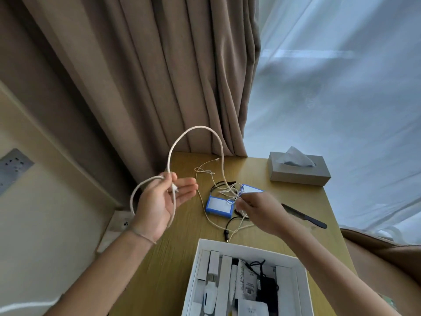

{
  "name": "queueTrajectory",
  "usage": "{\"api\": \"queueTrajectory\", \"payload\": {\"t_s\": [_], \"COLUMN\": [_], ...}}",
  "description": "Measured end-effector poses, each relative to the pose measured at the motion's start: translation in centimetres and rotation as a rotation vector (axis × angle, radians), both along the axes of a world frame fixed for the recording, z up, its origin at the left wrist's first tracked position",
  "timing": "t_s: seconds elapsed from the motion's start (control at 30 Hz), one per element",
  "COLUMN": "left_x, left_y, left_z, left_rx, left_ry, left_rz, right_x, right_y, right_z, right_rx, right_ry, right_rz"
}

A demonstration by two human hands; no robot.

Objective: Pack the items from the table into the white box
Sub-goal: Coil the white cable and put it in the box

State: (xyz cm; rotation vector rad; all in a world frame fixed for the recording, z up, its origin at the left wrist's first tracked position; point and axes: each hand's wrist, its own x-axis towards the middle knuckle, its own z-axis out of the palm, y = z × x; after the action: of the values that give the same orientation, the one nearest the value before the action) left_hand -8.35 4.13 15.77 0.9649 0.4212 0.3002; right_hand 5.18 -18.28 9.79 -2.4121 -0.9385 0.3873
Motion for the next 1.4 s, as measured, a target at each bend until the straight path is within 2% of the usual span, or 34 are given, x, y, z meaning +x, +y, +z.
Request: {"api": "queueTrajectory", "payload": {"t_s": [0.1, 0.23, 0.37, 0.4, 0.53, 0.63, 0.7, 0.8, 0.9, 1.0, 1.1, 1.23, 1.4], "left_x": [1.0, 1.1, 0.4, 0.2, -0.2, -0.2, -0.2, 0.0, 0.3, 0.4, 0.2, -0.2, -0.6], "left_y": [-3.6, -6.0, -5.9, -5.8, -5.9, -6.3, -6.7, -7.1, -7.0, -7.3, -8.4, -9.9, -11.7], "left_z": [-0.7, -1.9, -2.9, -3.0, -2.7, -2.5, -2.7, -3.6, -4.8, -6.3, -8.2, -9.5, -10.2], "left_rx": [0.204, 0.693, 1.23, 1.263, 0.953, 0.502, 0.274, 0.158, 0.022, -0.064, -0.086, 0.136, 0.31], "left_ry": [0.016, 0.034, 0.1, 0.134, 0.168, 0.187, 0.216, 0.265, 0.301, 0.341, 0.392, 0.511, 0.63], "left_rz": [-0.031, -0.092, -0.231, -0.291, -0.563, -0.716, -0.742, -0.719, -0.686, -0.643, -0.604, -0.707, -0.729], "right_x": [-2.5, -4.3, -4.2, -3.9, -3.3, -3.9, -4.5, -5.1, -5.5, -5.8, -6.7, -8.3, -9.0], "right_y": [2.1, 2.4, 1.2, 0.8, -0.6, -1.4, -1.9, -2.7, -3.5, -3.8, -3.7, -3.4, -3.7], "right_z": [2.7, 5.1, 6.1, 6.1, 5.2, 3.8, 3.0, 2.0, 1.0, 0.0, -0.5, -1.5, -2.9], "right_rx": [-0.095, -0.167, -0.066, -0.039, 0.149, 0.254, 0.312, 0.434, 0.457, 0.365, 0.412, 0.468, 0.436], "right_ry": [0.025, -0.007, -0.019, -0.048, -0.039, 0.03, 0.242, 0.616, 0.733, 0.77, 0.876, 0.83, 0.794], "right_rz": [0.13, 0.224, 0.234, 0.204, 0.038, 0.004, 0.016, 0.022, -0.036, -0.139, -0.279, -0.397, -0.479]}}
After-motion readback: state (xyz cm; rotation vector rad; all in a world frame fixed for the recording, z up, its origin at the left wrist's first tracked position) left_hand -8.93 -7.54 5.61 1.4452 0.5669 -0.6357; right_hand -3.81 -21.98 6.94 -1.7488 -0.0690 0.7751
